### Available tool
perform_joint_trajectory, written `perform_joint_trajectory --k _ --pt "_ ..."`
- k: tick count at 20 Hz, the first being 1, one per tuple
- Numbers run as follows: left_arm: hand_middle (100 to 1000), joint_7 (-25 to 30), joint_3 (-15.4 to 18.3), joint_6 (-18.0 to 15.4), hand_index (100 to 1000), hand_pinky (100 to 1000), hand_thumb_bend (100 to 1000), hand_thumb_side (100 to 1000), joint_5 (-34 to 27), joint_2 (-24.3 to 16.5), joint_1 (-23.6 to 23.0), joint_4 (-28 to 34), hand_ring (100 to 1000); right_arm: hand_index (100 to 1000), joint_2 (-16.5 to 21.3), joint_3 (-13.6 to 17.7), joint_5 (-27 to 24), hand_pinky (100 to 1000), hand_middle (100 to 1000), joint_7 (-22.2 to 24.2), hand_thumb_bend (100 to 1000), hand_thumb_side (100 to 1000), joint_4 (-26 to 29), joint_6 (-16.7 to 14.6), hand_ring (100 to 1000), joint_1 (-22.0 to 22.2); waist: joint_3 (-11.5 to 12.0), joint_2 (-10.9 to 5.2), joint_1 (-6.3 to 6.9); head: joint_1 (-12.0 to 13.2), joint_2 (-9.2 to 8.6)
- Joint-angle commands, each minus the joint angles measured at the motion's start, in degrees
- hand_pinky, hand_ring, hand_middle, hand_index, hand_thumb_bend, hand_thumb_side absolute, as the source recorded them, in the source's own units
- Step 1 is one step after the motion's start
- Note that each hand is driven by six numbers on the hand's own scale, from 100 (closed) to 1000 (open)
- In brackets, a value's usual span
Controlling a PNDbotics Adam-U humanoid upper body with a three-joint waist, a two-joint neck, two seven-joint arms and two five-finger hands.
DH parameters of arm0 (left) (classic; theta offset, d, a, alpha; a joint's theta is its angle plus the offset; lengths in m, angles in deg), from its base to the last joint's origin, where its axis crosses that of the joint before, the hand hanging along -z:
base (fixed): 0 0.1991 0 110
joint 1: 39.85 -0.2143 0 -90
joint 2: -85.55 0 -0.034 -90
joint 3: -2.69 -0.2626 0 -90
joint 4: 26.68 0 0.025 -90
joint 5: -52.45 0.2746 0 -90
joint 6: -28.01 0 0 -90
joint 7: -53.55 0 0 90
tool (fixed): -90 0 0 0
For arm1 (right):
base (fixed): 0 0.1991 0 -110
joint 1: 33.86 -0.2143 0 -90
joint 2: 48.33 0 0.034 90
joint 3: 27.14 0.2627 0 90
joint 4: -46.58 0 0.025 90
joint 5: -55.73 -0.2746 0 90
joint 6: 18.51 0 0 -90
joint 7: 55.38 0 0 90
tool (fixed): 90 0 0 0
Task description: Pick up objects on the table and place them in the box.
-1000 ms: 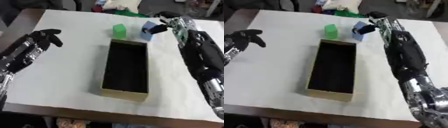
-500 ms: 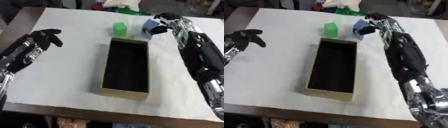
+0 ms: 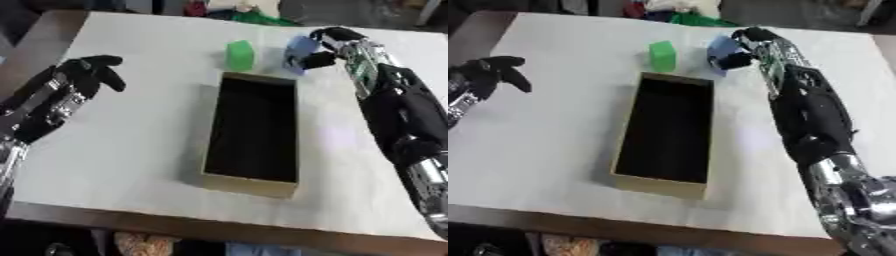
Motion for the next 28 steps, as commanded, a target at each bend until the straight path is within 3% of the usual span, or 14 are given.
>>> perform_joint_trajectory --k 1,15,28 --pt "627 0.0 0.7 -0.1 912 789 101 986 0.0 -0.5 1.0 0.8 675 977 1.2 0.3 -0.4 850 844 -0.7 342 733 0.5 0.1 884 -0.9 0.0 -0.75 0.36 0.0 0.31" --pt "627 0.1 0.7 -0.1 913 789 101 981 -0.2 -0.6 1.0 0.8 675 846 1.2 0.1 0.1 822 648 -3.8 205 591 0.8 -0.7 830 -0.9 -0.5 -1.2 0.19 0.2 0.21" --pt "627 0.1 0.9 0.1 913 790 102 975 -0.4 -0.8 0.5 0.6 676 837 1.2 -1.9 -0.9 823 635 -4.5 180 566 3.6 -5.5 826 -1.2 -2.4 -2.38 -0.15 0.9 0.15"
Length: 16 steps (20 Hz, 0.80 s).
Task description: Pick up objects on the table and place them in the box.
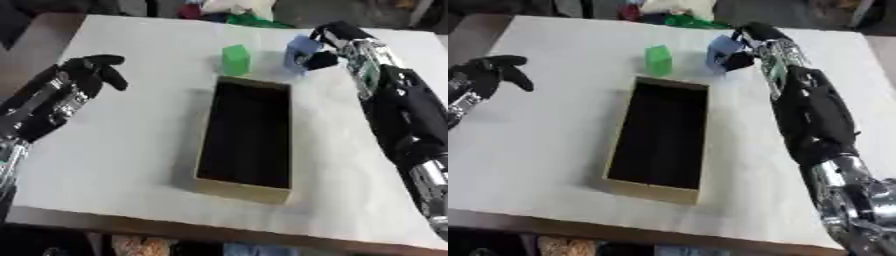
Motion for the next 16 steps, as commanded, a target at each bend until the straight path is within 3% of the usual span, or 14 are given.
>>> perform_joint_trajectory --k 1,6,16 --pt "627 0.1 0.7 0.1 913 790 102 974 -0.4 -0.8 0.5 0.5 676 837 1.3 -0.9 -0.9 823 634 0.3 175 567 2.2 -1.7 826 -1.3 -0.5 -1.28 0.19 0.4 0.16" --pt "627 -0.1 1.0 0.2 912 791 103 973 -0.3 -0.9 0.1 0.3 676 838 1.9 -3.0 -4.9 821 633 1.3 164 573 4.4 -6.0 827 -1.0 -1.8 -1.72 0.09 0.9 0.17" --pt "627 -0.7 1.7 0.4 913 791 103 968 -0.3 -1.0 -0.3 -0.2 677 839 3.6 -11.1 -14.5 827 636 6.3 161 577 14.2 -17.2 825 1.0 -3.4 -2.32 0.23 1.6 0.31"
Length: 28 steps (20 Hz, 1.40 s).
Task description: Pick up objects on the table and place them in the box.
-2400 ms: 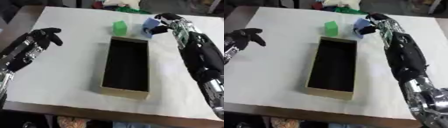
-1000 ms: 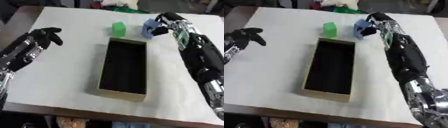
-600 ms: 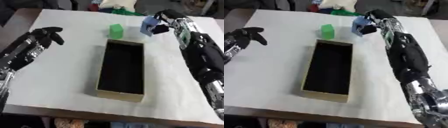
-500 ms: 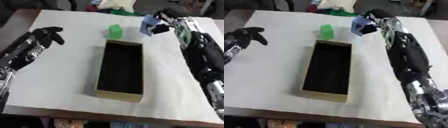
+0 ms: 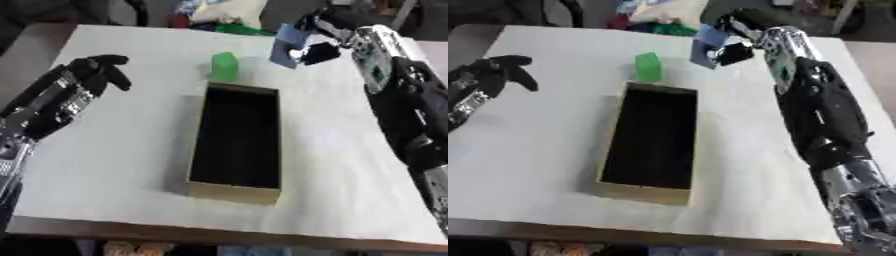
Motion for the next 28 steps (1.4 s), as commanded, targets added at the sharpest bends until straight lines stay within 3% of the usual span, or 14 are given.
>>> perform_joint_trajectory --k 1,2,3,7,8,9,18,28 --pt "627 -0.4 0.9 0.1 913 791 103 967 -0.3 -1.0 0.4 0.5 677 839 2.3 -2.5 -3.9 827 636 1.8 160 577 4.6 -3.2 824 -0.5 -0.2 -1.24 0.27 0.2 0.31" --pt "627 -0.5 1.0 0.1 913 792 103 967 -0.3 -1.0 0.4 0.5 677 839 2.4 -3.2 -5.1 827 635 2.4 356 624 5.5 -4.0 824 -0.2 -0.3 -1.28 0.29 0.2 0.3" --pt "627 -0.6 1.1 0.1 913 791 103 966 -0.3 -1.0 0.4 0.5 677 839 2.6 -4.2 -6.4 827 636 3.1 154 584 6.5 -5.0 824 0.1 -0.4 -1.3 0.33 0.3 0.27" --pt "628 -1.0 1.3 0.2 914 792 103 965 -0.3 -1.0 0.3 0.5 678 839 3.1 -8.3 -11.0 829 641 6.4 154 603 9.9 -8.1 823 1.5 -0.7 -1.38 0.47 0.4 0.3" --pt "627 -1.0 1.4 0.2 913 792 101 966 -0.3 -1.0 0.3 0.5 678 839 3.2 -9.1 -11.9 827 640 7.2 234 608 10.7 -8.6 823 1.8 -0.8 -1.4 0.51 0.5 0.3" --pt "627 -1.1 1.4 0.2 913 792 103 965 -0.3 -1.0 0.2 0.5 678 839 3.2 -9.9 -13.0 826 639 7.9 144 610 11.4 -9.2 823 2.2 -0.9 -1.42 0.56 0.5 0.29" --pt "627 -1.4 1.5 0.3 913 793 104 969 0.0 -0.9 0.1 0.5 678 838 2.6 -15.2 -20.5 819 641 13.8 108 663 14.8 -11.4 825 4.5 -1.2 -1.14 0.8 0.5 0.31" --pt "626 -1.4 1.5 0.2 913 792 104 971 0.1 -0.8 0.2 0.5 677 851 0.0 -17.9 -22.5 812 671 17.2 100 718 13.2 -12.2 831 6.0 -1.1 -0.87 0.84 0.4 0.31"
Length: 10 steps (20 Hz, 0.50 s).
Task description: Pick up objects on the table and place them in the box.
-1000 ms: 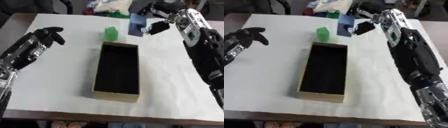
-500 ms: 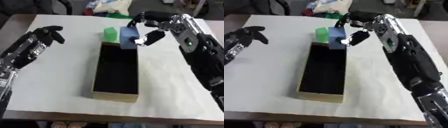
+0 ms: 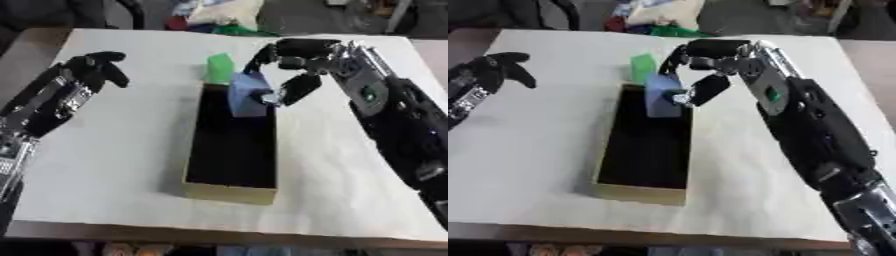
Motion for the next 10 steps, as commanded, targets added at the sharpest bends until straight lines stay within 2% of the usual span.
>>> perform_joint_trajectory --k 1,6,10 --pt "626 -0.2 0.6 0.0 913 792 104 971 0.0 -0.8 0.6 0.5 677 852 -0.4 -0.3 -0.7 810 674 1.5 100 724 0.0 -1.3 833 -0.5 0.0 -0.69 0.27 -0.1 0.3" --pt "626 -0.2 0.6 -0.1 913 793 104 972 0.1 -0.8 0.6 0.5 677 890 -1.4 -1.0 -0.4 813 732 1.5 112 753 -0.9 -1.9 844 0.3 0.1 -0.64 0.32 -0.2 0.3" --pt "627 -0.1 0.6 -0.1 913 793 104 973 0.1 -0.8 0.6 0.5 677 953 -1.5 -1.3 0.5 824 820 1.1 198 768 -0.5 -2.6 859 0.4 0.1 -0.59 0.35 -0.3 0.3"
